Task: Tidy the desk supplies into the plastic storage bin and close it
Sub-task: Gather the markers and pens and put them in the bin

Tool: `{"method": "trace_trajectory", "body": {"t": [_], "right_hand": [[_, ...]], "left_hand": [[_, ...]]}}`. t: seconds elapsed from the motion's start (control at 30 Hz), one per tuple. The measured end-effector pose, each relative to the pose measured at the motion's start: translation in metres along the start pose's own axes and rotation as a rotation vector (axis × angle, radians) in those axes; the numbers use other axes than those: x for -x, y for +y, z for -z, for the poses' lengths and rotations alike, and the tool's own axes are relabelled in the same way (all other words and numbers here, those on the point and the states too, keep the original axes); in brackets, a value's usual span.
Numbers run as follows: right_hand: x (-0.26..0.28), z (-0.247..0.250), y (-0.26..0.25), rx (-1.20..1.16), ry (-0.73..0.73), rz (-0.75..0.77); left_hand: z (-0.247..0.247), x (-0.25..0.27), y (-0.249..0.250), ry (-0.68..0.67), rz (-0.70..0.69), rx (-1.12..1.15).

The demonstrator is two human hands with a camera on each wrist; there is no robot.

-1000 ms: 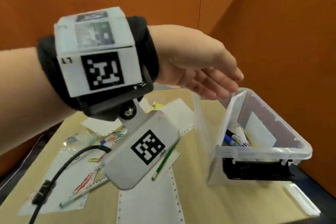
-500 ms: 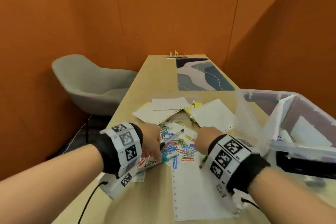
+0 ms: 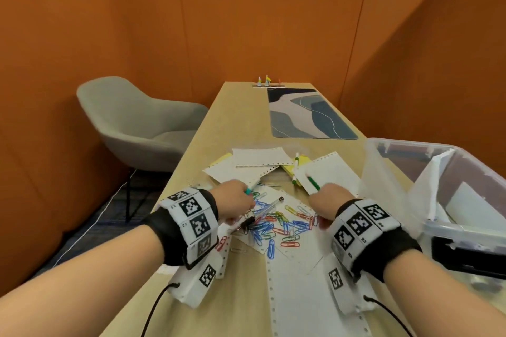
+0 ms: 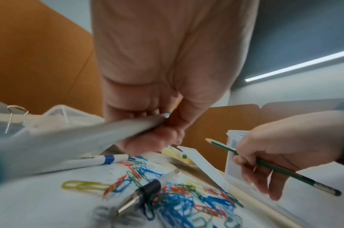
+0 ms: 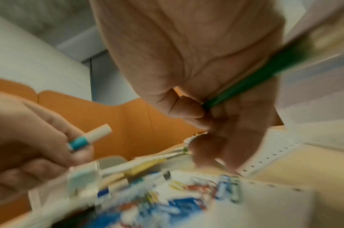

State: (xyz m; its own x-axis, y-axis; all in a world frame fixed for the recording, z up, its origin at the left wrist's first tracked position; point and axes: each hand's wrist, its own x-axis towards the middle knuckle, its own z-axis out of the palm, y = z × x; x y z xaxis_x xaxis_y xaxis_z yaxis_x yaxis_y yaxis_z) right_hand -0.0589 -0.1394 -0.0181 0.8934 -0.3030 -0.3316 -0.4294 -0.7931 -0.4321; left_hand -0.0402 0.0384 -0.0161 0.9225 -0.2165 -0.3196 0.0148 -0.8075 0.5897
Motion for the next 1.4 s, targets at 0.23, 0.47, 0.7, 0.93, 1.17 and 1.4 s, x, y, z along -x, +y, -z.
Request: {"method": "trace_trajectory", "body": {"t": [0.23,0.47,0.7,0.93,1.17,1.4], "right_hand": [[-0.023,-0.003,-0.02,-0.13,0.159,0.099],[-0.055,-0.013,-0.029,-0.095,0.205,0.051],[-0.066,-0.009,-0.039,-0.016,0.193,0.016],[-0.055,0.015,-0.032,-0.361,0.23,-0.005],[-0.023,0.017,-0.023,-1.058,-0.031,0.05],[-0.013,0.004,-0.011,-1.347,-0.19,0.19]], "left_hand": [[-0.015,-0.019,0.01,-0.054,0.024,-0.476],[-0.017,-0.02,0.01,-0.11,0.026,-0.34],[0.015,-0.007,0.008,-0.099,0.049,-0.07],[0.058,0.006,0.004,0.033,-0.051,0.25],[0.057,0.002,0.011,-0.015,-0.048,0.574],[0.054,0.005,0.019,-0.064,-0.079,0.609]]}}
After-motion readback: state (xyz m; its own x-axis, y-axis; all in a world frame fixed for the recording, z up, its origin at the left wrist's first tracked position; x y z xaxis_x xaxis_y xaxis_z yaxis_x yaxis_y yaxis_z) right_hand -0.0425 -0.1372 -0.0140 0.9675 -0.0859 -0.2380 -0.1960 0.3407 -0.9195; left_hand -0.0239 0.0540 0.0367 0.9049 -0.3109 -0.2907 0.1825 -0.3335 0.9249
